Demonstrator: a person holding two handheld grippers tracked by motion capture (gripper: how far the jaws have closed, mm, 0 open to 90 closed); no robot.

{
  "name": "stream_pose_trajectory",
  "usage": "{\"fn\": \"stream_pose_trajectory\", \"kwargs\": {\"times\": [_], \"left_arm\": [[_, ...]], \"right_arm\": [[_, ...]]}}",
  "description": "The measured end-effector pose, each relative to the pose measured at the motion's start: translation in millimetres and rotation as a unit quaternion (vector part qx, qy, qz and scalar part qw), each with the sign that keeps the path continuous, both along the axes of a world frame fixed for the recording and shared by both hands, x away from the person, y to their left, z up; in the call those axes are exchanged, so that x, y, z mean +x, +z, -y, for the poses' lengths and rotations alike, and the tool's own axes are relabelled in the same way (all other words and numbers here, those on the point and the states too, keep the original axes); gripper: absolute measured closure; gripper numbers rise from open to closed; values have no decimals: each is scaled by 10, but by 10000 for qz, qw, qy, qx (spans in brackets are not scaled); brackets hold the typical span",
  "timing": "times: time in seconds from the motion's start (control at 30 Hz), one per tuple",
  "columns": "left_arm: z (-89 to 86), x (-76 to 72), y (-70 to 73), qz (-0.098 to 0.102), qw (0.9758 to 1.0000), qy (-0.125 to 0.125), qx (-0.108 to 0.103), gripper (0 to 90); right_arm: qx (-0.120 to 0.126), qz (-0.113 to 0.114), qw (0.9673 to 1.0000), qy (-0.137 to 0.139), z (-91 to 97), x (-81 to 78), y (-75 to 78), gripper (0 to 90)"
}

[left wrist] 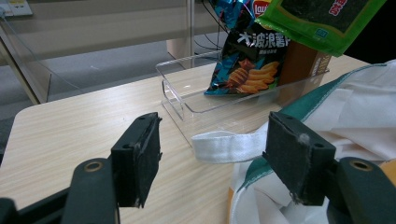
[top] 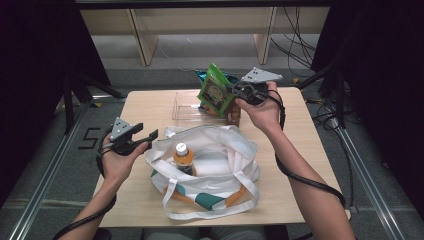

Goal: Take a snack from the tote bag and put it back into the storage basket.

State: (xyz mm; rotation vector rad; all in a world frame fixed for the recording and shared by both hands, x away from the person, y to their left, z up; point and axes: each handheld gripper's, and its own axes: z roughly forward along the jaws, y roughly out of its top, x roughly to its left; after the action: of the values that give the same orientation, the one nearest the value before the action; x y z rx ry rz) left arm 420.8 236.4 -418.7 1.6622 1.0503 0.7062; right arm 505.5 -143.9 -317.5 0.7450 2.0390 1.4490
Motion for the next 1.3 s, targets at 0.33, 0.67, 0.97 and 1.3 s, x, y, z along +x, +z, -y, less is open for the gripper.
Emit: {"fn": "stream_pose_trajectory", "kwargs": {"times": [0.33,0.67,0.97,1.3], "left_arm": [[5,1,-4,-4,10000,-17,-6,349],[6,3,-10,-12,10000,-15,4,349],[7,4,-11,-10,10000,-16,-12,349],[3,9,-17,-24,10000,-19,3,349]], "right_arm": [[-33,38,9999,-93,-56,74,-61,900],[-79,111,9998,-128,-117,124,-131,900],[-213,365,9989,-225,-141,188,-165,900],[-290,311,9986,-315,-193,208,-247,900]]}}
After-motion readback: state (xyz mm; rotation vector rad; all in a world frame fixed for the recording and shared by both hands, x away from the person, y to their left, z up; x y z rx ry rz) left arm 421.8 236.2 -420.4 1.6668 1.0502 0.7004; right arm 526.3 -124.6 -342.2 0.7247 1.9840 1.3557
